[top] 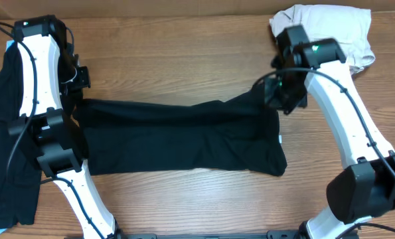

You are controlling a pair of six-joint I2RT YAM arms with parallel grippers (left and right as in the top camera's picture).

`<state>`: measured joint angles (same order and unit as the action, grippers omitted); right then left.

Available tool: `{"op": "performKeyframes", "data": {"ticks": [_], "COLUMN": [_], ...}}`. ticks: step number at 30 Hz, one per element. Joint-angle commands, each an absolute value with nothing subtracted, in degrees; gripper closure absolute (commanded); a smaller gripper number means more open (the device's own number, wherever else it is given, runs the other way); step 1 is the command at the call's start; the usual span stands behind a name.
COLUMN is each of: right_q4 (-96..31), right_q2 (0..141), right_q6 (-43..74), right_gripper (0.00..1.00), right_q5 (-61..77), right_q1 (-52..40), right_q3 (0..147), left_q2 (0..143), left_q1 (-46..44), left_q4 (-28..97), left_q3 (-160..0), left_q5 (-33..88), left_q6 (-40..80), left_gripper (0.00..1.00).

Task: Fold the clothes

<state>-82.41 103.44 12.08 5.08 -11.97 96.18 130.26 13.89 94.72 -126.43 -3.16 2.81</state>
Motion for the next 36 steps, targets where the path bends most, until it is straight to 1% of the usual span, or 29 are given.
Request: {"op": "performKeyframes", "data": {"ticks": [1, 7, 20, 21, 22, 23, 24, 25, 26, 27, 28, 30, 36], "right_q4": [-79.4, -76.5, -76.1, -75.9, -75.6, -75.4, -75.2, -75.2, -75.2, -75.2, -75.2, -75.1, -76.6], "right_q2": [103.2, 103.2, 103.2, 103.2, 103.2, 103.2, 103.2, 103.2, 103.2, 103.2, 103.2, 103.2, 102.8], "right_q6": [13.5, 13.8, 14.0, 14.5, 14.7, 14.7, 14.7, 14.7, 14.7, 14.6, 14.6, 13.4, 10.7], "right_gripper": [0.96, 0.96, 0.96, 0.95, 0.91, 0.89, 0.81, 0.71, 0.51, 0.41, 0.35, 0.32, 0.31], "right_q5": [4.6, 6.8, 7.2, 7.2, 7.1, 7.2, 7.2, 7.2, 7.2, 7.2, 7.2, 7.4, 11.3], "right_q1": [-11.5, -11.5, -10.7, -10.4, -10.1, -9.6, -9.1, -8.6, -8.2, -7.7, -7.2, -6.3, -4.8], "right_q3": [88.6, 82.4, 76.4, 75.8, 75.4, 75.1, 74.8, 74.8, 74.8, 74.8, 74.8, 74.9, 78.8], "left_q2": [128.6, 128.6, 128.6, 128.6, 128.6, 128.6, 128.6, 128.6, 128.6, 128.6, 128.6, 128.6, 126.3], "left_q1": [14.3, 14.3, 14.2, 14.2, 14.2, 14.2, 14.2, 14.2, 14.2, 14.2, 14.2, 14.2, 14.2], "left_q4": [95.0, 93.5, 88.6, 88.1, 87.7, 87.1, 86.8, 86.7, 86.7, 86.7, 86.7, 87.2, 90.8], "left_q3": [-124.5, -118.9, -102.6, -101.6, -101.0, -100.5, -100.2, -100.1, -100.1, -100.2, -100.3, -101.2, -109.7], "left_q5": [-7.0, -8.4, -9.6, -9.6, -9.6, -9.6, -9.6, -9.6, -9.6, -9.6, -9.6, -9.6, -8.0], "left_q6": [3.9, 5.0, 6.7, 6.6, 6.7, 6.7, 6.6, 6.6, 6.6, 6.6, 6.4, 6.4, 6.4], "left_gripper": [0.96, 0.96, 0.96, 0.96, 0.94, 0.87, 0.72, 0.59, 0.43, 0.33, 0.3, 0.27, 0.26]}}
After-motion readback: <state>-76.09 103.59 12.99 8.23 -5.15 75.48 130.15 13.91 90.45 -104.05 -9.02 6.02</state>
